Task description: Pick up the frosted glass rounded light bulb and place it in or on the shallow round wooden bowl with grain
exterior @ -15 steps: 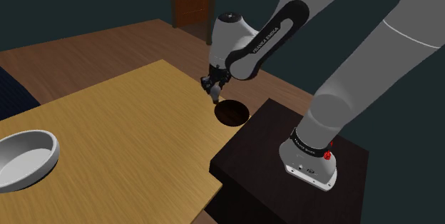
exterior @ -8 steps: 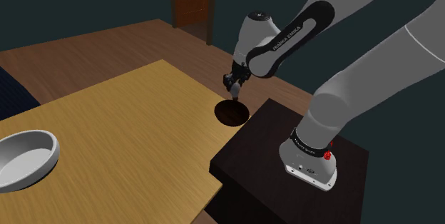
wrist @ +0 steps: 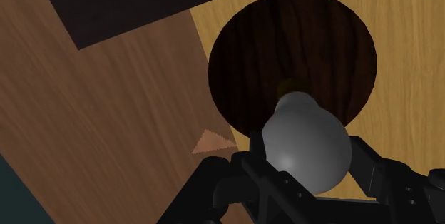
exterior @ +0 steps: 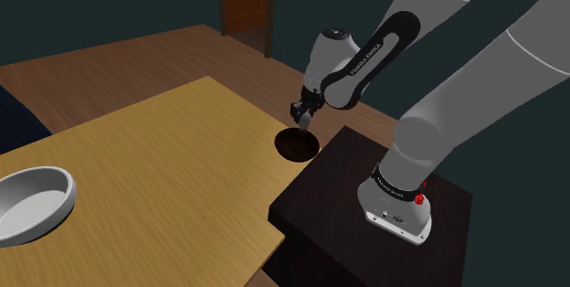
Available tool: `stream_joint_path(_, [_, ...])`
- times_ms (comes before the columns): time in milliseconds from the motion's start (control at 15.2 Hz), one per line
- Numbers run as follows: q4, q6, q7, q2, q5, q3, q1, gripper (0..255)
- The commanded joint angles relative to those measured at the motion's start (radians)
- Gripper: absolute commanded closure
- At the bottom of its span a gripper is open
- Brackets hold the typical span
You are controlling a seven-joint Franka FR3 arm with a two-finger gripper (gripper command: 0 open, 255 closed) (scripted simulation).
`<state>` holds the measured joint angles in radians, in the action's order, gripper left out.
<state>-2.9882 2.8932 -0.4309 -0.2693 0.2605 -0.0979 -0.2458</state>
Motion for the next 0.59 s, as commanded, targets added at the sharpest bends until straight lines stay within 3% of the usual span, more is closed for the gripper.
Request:
stream_joint_path(0, [0.002, 0.047, -0.033, 0.047, 0.04, -0.026, -0.036, 255])
stream_joint_path(264, [0.016, 0.13, -0.154, 0.143, 0.198, -0.116, -0.168, 255])
stream_joint_path(396, [0.036, 0.161, -0.282, 0.196, 0.366, -0.184, -0.277, 255])
stream_joint_path(528, [0.074, 0.175, -0.479, 0.256, 0.618, -0.234, -0.381, 255])
